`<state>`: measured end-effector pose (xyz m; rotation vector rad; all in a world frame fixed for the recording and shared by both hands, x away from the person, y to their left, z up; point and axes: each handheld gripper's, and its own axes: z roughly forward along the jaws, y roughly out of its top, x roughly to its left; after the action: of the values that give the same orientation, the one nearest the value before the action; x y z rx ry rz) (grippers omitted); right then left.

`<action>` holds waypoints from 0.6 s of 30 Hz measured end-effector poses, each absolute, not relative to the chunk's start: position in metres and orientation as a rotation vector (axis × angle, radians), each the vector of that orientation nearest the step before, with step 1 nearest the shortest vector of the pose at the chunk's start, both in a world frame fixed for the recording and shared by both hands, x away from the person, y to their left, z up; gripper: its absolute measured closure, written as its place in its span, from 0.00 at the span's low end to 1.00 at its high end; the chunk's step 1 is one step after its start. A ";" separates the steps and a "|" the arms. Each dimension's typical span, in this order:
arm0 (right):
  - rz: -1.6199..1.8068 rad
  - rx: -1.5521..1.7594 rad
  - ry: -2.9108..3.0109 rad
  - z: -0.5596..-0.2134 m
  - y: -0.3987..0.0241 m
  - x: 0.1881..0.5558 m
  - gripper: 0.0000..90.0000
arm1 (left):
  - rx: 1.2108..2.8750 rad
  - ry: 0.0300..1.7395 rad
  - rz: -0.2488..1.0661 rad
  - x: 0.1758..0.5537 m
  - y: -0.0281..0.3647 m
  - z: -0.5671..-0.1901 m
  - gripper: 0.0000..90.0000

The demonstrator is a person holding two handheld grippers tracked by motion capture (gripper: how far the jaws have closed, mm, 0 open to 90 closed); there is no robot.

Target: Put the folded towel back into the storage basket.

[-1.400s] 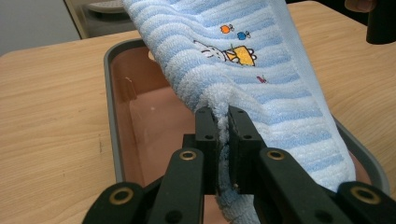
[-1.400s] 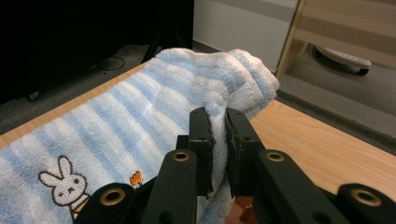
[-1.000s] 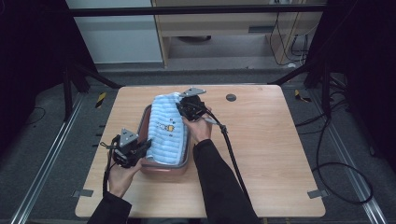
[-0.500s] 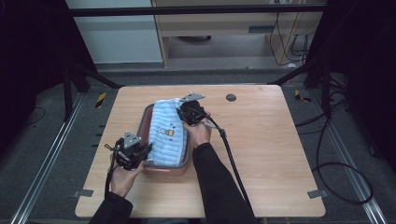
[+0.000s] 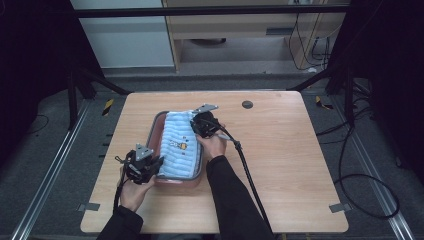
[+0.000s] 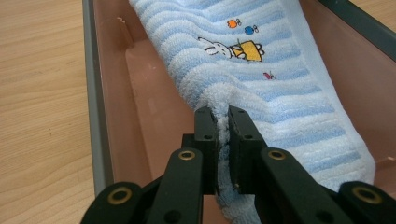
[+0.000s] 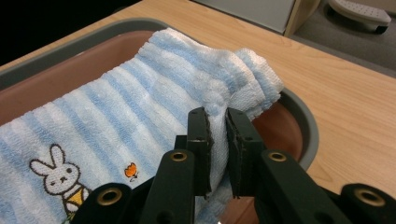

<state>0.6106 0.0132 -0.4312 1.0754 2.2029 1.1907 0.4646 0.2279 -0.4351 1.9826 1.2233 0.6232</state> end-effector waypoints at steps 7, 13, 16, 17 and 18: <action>1.148 1.071 2.242 -0.439 0.017 0.612 0.85 | 1.984 1.235 0.629 0.466 0.228 -0.437 0.89; 1.132 1.054 2.235 -0.438 0.016 0.610 0.71 | 1.960 1.240 0.637 0.467 0.231 -0.434 0.77; 1.157 1.052 2.205 -0.432 0.012 0.608 0.65 | 1.933 1.233 0.656 0.466 0.234 -0.429 0.72; 1.166 1.053 2.196 -0.430 0.011 0.607 0.63 | 1.925 1.231 0.660 0.465 0.234 -0.427 0.71; 1.181 1.052 2.183 -0.427 0.009 0.605 0.61 | 1.916 1.228 0.657 0.464 0.234 -0.426 0.69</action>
<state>0.6052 0.0091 -0.4273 1.0519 2.1827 1.1814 0.4644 0.2345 -0.4257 1.9157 1.2283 0.6574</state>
